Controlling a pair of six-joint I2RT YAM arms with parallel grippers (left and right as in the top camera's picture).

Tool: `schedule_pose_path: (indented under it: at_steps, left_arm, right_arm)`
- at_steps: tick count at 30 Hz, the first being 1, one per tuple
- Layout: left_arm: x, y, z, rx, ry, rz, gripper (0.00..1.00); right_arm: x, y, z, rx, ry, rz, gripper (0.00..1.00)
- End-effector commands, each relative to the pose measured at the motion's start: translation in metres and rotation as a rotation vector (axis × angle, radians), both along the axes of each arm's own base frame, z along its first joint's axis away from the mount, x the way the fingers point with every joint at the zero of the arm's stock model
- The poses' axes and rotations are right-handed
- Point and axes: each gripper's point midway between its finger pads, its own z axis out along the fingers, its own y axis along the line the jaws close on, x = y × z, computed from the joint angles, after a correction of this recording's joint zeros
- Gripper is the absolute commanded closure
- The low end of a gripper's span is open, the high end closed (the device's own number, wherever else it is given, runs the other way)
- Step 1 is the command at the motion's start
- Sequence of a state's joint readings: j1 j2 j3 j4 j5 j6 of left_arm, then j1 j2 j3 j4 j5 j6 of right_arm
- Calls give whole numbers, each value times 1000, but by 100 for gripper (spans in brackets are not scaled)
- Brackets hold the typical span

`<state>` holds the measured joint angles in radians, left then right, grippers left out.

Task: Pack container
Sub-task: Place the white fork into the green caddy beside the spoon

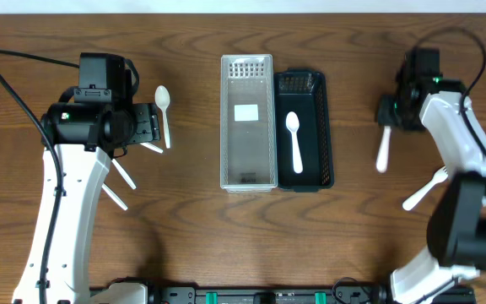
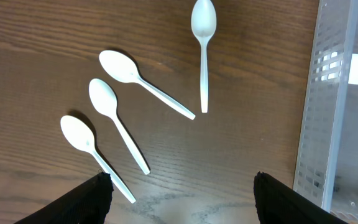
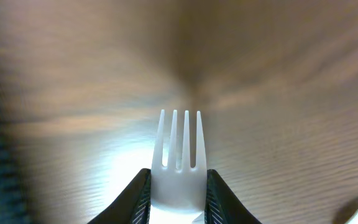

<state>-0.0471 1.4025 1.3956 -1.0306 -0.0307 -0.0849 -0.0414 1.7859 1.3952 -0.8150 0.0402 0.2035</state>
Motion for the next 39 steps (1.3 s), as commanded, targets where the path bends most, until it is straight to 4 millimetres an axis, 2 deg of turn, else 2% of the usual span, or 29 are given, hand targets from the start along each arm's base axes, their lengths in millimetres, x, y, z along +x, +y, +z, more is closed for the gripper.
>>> schedule_pose_path:
  at_steps: [1,4,7,10,13,16,18,22,23,26,29,32,34,36,38,39]
  left_arm:
    - [1,3,7,7,-17,13,25]
    - [1,3,7,7,-17,13,25]
    - [1,3,7,7,-17,13,25]
    - [1,3,7,7,-17,13,25]
    - [1,3,7,7,-17,13,25]
    - [1,3,7,7,-16,13,25]
    - [1,3,7,7,-16,13,25]
    - [1,3,7,7,-16,13,25]
    - [1,3,7,7,-16,13,25]
    - [1,3,7,7,-16,13,25]
    - [1,3,7,7,-16,13,25]
    - [1,3,7,7,-16,13,25]
    - [1,3,7,7,-16,13,25]
    - [1,3,7,7,-16,13,25]
    - [1,3,7,7,-16,13,25]
    - [1,3,7,7,-16,13,25]
  right_arm:
    - [12,49,97,45,-224,67,90]
    - [7,90,127,73,-284,141,91]
    - [3,122,127,88,-286,184,91]
    - [-1,146,103,86,-227,210,93]
    - [-3,163,66,85,-134,215,95]
    - [-4,172,26,70,-35,216,94]
    - [-4,176,5,66,12,224,89]
    - [-2,179,-9,64,38,245,69]
    - [-2,179,-9,60,33,258,56]
    - [1,180,2,59,9,278,55]
    - [3,176,26,68,-37,271,55]
    - [9,154,70,54,-134,221,54]
    - [8,123,95,15,-191,137,46]
    - [0,84,113,-17,-212,10,44]
    - [-14,39,121,-27,-193,-143,42]
    - [-20,24,122,-24,-179,-199,40]
